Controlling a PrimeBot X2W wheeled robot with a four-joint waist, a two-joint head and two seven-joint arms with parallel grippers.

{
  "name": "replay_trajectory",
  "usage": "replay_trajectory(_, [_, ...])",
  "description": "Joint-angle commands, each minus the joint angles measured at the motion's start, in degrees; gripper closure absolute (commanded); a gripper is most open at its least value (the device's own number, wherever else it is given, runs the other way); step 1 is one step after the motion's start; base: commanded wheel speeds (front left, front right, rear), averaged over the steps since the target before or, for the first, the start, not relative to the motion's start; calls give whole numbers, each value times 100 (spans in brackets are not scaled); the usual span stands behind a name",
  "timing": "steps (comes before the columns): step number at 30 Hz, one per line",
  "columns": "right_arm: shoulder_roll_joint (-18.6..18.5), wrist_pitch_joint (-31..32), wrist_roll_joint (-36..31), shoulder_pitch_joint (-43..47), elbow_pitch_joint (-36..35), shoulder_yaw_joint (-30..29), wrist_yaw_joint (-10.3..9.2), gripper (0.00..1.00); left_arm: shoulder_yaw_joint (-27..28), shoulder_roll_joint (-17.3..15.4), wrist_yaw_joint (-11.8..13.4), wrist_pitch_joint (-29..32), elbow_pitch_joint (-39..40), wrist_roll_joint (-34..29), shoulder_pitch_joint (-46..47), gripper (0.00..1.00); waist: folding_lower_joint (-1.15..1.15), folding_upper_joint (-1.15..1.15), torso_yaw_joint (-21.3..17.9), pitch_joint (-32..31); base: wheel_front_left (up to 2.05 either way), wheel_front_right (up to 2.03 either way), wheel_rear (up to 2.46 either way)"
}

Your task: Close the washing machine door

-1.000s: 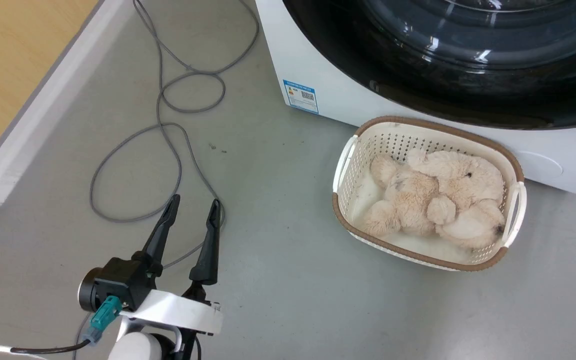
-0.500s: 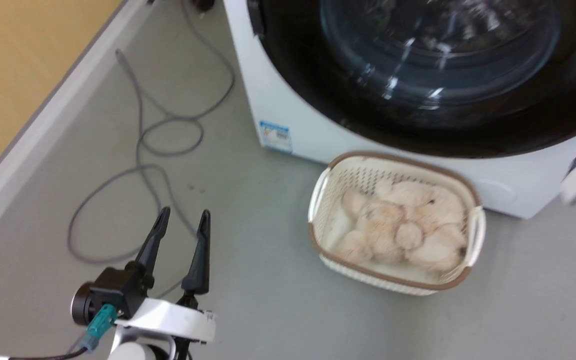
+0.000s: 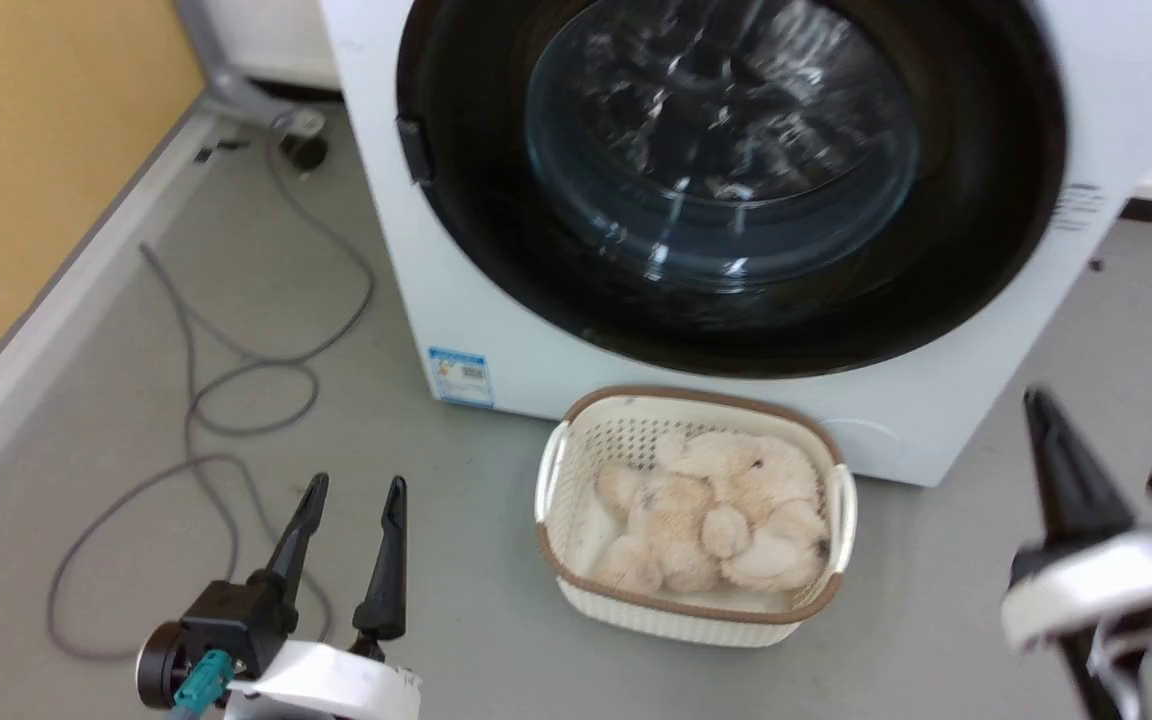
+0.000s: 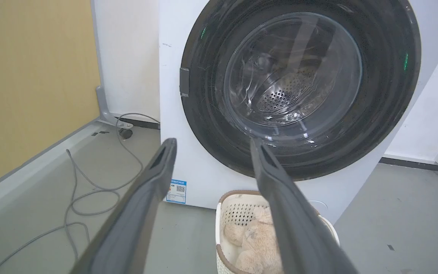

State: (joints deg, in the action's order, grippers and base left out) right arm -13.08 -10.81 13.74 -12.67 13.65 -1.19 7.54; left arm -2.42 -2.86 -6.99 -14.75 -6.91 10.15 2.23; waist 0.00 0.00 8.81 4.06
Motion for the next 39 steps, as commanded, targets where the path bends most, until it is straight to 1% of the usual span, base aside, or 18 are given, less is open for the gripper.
replay_trajectory(1, [268,-53,-168,444,-305,-123,-5,100,-1,-2,31,-25,-43,-47,-124,0,0,0,-167,-175,0,0,0])
replay_trajectory(5, [674,-37,-463,1108,-878,-309,-5,100,-64,-2,29,-25,-126,-92,-225,0,0,0,-259,-283,0,0,0])
replay_trajectory(7, [811,-23,-583,1371,-1109,-379,-5,100,-104,-2,26,-25,-162,-136,-262,0,0,0,-292,-323,0,0,0])
replay_trajectory(8, [811,-23,-583,1371,-1109,-379,-5,100,-104,-2,26,-25,-162,-136,-262,0,0,0,-292,-323,0,0,0])
replay_trajectory(9, [915,-28,-678,1586,-1282,-478,-5,87,-125,-2,24,-25,-192,-156,-293,0,0,0,-315,-352,0,0,0])
replay_trajectory(10, [950,-21,-708,1680,-1338,-497,-5,10,-136,-2,23,-25,-211,-163,-305,0,0,0,-323,-363,0,0,0])
replay_trajectory(11, [975,-18,-725,1760,-1379,-510,-5,0,-156,-8,22,-25,-235,-194,-315,0,0,0,-331,-374,0,0,0])
replay_trajectory(15, [1009,-37,-772,1927,-1412,-534,-5,0,-232,-33,19,-25,-303,-304,-330,0,0,0,-347,-389,0,0,0])
replay_trajectory(19, [1017,-109,-667,2027,-1319,-489,-5,0,-269,-31,18,-25,-331,-331,-328,0,0,0,-359,-392,0,0,0])
replay_trajectory(28, [1019,-208,-652,2019,-1207,-410,-5,0,-257,-27,106,-25,-332,-405,-325,0,0,0,-382,-377,0,0,0])
replay_trajectory(39, [1020,-265,-644,1994,-1106,-380,-5,0,-259,-22,142,-25,-306,-433,-326,0,0,0,-355,-372,0,0,0])
